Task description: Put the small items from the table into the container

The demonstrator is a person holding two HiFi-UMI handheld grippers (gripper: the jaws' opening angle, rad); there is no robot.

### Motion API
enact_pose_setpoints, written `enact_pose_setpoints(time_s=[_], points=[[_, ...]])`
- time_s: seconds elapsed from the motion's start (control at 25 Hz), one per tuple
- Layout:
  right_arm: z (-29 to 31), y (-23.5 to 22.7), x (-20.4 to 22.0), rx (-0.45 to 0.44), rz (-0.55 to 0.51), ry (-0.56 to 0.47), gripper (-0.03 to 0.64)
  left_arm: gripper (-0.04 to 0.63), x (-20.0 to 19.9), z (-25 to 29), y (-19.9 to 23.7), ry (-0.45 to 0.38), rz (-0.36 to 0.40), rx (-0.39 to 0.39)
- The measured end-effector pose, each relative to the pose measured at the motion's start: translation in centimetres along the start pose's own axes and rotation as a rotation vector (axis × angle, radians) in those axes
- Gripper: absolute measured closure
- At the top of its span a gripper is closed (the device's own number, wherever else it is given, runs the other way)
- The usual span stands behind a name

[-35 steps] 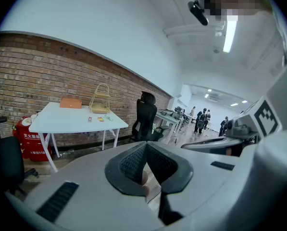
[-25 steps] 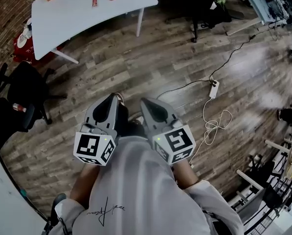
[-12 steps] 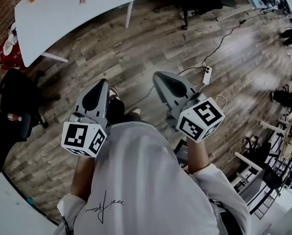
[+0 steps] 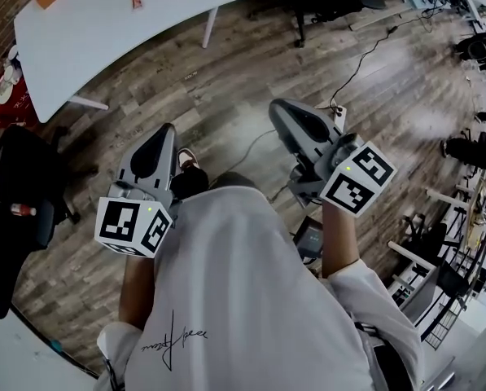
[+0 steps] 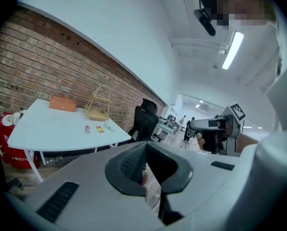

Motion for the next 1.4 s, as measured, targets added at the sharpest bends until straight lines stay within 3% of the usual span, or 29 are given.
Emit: enact_pose_setpoints(time_s=[0.68,1.4], points=[[4.4,1.3,-1.2,-0.016,-0.016,0.006,0.595,0.588,-1.1,-2.0,3.2,-0.019,-0.027,-0.018],[10.7,-5.6,-5.1,-0.043,-0.027,0.086,0.595,0.588,-4.0,5.7,7.1,0.004,-0.046,-0.063]])
Point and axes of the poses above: the fingertips, and each gripper's own axes: z forward along the fingers, y to its left, x out of its underside, the point moved 8 cm from there along -z, backward along the fingers, and after that the axes turned 13 degrees about x, right-handed, at the moved point
